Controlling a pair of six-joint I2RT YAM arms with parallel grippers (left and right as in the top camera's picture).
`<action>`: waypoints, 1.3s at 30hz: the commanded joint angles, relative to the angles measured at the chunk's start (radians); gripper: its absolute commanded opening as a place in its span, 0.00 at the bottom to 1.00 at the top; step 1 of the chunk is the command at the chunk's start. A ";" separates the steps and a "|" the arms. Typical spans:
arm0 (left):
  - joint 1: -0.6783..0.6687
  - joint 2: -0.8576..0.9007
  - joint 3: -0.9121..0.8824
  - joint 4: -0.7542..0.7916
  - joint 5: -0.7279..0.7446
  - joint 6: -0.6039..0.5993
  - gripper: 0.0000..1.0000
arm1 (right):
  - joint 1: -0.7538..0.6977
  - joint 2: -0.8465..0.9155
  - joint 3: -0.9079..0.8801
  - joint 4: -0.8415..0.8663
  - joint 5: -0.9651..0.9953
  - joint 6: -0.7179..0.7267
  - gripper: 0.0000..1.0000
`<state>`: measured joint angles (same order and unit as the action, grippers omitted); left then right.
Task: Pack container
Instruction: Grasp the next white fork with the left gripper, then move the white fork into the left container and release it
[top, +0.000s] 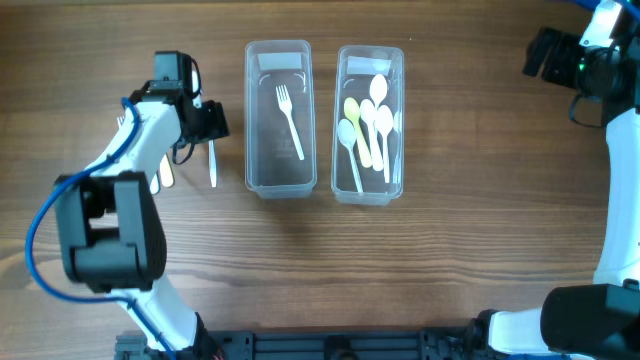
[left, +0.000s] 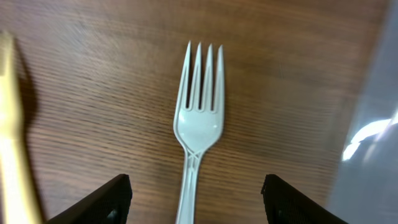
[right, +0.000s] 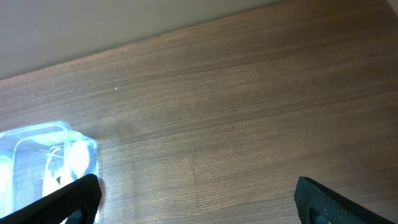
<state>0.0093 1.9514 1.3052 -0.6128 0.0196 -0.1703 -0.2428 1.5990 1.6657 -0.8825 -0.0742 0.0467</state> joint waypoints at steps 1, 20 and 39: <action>0.002 0.069 -0.013 0.012 -0.014 0.009 0.70 | 0.003 0.006 0.001 0.003 -0.004 -0.010 1.00; 0.002 0.100 0.014 -0.013 -0.021 0.008 0.06 | 0.003 0.005 0.001 0.003 -0.004 -0.010 1.00; -0.097 -0.252 0.183 -0.170 0.095 -0.007 0.04 | 0.003 0.005 0.001 0.003 -0.004 -0.011 1.00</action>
<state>-0.0212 1.7618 1.4704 -0.7788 0.0509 -0.1631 -0.2428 1.5990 1.6657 -0.8825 -0.0742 0.0467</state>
